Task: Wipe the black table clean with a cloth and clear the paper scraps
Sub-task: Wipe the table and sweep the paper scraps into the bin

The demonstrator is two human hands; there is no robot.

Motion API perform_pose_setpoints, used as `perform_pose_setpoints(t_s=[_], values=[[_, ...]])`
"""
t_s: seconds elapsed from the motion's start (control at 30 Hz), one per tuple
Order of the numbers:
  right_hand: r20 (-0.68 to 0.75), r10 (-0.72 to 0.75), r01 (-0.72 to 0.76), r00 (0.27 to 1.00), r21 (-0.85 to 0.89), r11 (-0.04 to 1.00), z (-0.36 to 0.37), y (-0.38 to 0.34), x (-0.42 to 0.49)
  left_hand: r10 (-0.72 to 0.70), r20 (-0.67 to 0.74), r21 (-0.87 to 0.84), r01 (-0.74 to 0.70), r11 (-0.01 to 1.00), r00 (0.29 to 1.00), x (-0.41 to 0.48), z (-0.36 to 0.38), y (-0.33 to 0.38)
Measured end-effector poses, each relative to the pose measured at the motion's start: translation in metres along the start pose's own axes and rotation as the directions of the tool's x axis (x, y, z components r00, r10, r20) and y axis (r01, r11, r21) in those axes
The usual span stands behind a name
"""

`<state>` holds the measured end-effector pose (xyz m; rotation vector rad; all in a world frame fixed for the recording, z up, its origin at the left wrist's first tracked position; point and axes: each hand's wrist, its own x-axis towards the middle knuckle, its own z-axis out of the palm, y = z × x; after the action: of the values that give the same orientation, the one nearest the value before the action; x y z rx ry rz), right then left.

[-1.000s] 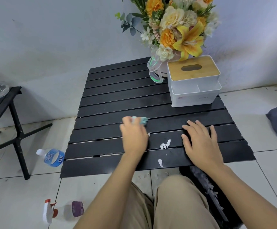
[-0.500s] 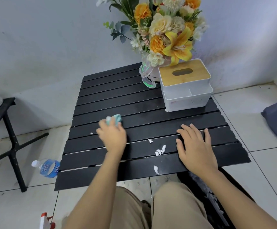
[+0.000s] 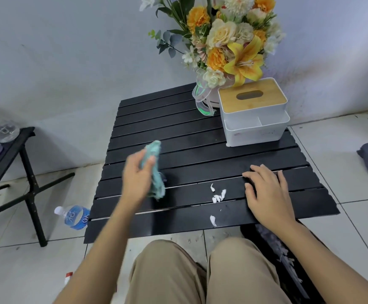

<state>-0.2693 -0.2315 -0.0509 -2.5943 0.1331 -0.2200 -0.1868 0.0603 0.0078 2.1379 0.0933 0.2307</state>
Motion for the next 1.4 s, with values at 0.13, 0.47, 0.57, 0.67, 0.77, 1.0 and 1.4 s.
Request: perform_pose_setpoints(t_s=[0.13, 0.47, 0.57, 0.67, 0.77, 1.0, 1.4], values=[[0.013, 0.022, -0.021, 1.000, -0.027, 0.999, 0.000, -0.003, 0.001, -0.152, -0.337, 0.321, 0.265, 0.909, 0.929, 0.031, -0.062, -0.061], [-0.003, 0.004, -0.004, 1.000, -0.003, 1.000, 0.002, 0.001, 0.004, 0.101, 0.170, 0.391, -0.161, 0.906, 0.980, -0.033, 0.094, 0.003], [-0.015, 0.035, -0.032, 0.999, 0.168, 0.985, -0.019, 0.010, 0.004, -0.039, 0.346, -0.042, 0.057, 0.997, 0.937, -0.034, 0.075, 0.028], [-0.084, 0.059, -0.053, 0.995, 0.069, 0.996, -0.041, 0.032, -0.006, -0.078, 0.174, -0.089, 0.095, 0.992, 0.982, -0.035, 0.026, 0.023], [-0.072, 0.099, -0.100, 0.992, -0.010, 0.995, -0.053, 0.056, -0.022, -0.204, -0.047, 0.151, 0.209, 0.966, 0.978, -0.047, -0.009, -0.014], [-0.124, 0.084, -0.094, 0.989, -0.082, 0.992, -0.035, 0.066, -0.045, -0.081, -0.180, 0.503, 0.162, 0.849, 0.980, -0.097, 0.092, 0.010], [-0.140, 0.068, -0.081, 0.988, -0.089, 0.993, -0.032, 0.070, -0.045, -0.152, 0.023, 0.172, 0.146, 0.974, 0.988, -0.084, 0.061, 0.017]])
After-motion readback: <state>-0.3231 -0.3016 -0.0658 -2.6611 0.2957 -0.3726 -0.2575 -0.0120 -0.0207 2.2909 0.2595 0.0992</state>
